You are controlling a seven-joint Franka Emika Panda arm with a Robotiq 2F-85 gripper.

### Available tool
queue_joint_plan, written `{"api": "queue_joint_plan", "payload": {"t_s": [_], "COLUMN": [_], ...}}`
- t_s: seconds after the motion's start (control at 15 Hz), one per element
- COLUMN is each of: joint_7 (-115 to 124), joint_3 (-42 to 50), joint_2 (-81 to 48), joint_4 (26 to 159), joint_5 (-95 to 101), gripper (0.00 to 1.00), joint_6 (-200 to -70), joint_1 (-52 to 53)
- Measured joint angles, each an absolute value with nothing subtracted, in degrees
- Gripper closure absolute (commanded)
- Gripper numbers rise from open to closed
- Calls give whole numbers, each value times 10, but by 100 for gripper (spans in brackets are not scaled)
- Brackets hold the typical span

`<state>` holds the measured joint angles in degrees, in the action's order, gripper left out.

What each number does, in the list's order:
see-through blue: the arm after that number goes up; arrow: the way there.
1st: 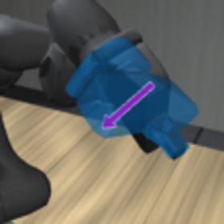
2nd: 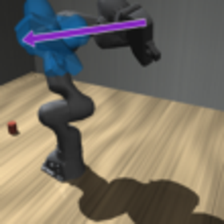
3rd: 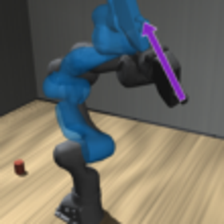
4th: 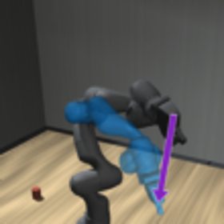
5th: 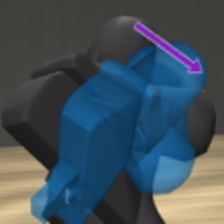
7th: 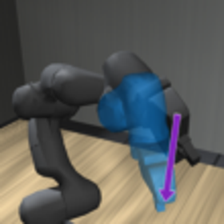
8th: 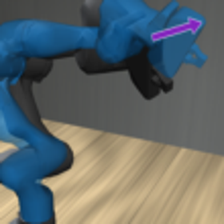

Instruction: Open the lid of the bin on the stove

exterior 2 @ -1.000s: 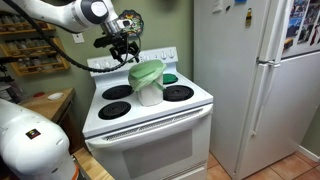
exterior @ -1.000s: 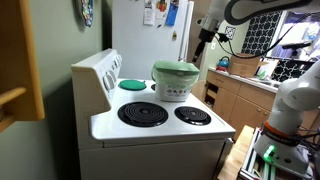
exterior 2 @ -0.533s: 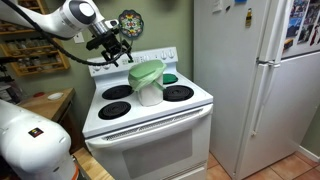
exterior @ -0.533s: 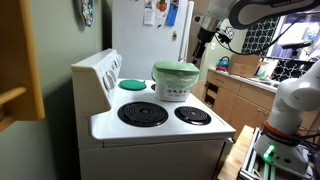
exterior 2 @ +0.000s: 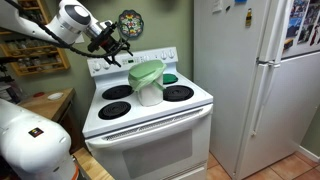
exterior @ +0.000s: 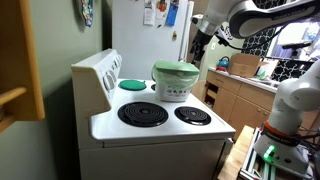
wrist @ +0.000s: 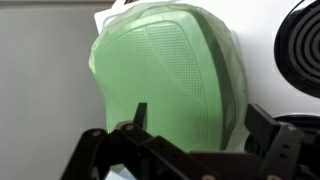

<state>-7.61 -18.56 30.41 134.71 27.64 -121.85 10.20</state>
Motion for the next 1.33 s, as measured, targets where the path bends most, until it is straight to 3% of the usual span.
{"api": "queue_joint_plan", "payload": {"t_s": [0.67, 1.33], "joint_7": [36, 186], "joint_3": [-244, -244], "joint_2": [260, 221], "joint_4": [1408, 1419], "joint_5": [549, 579], "gripper": [0, 0], "joint_6": [-1284, -1262], "joint_1": [116, 136]}}
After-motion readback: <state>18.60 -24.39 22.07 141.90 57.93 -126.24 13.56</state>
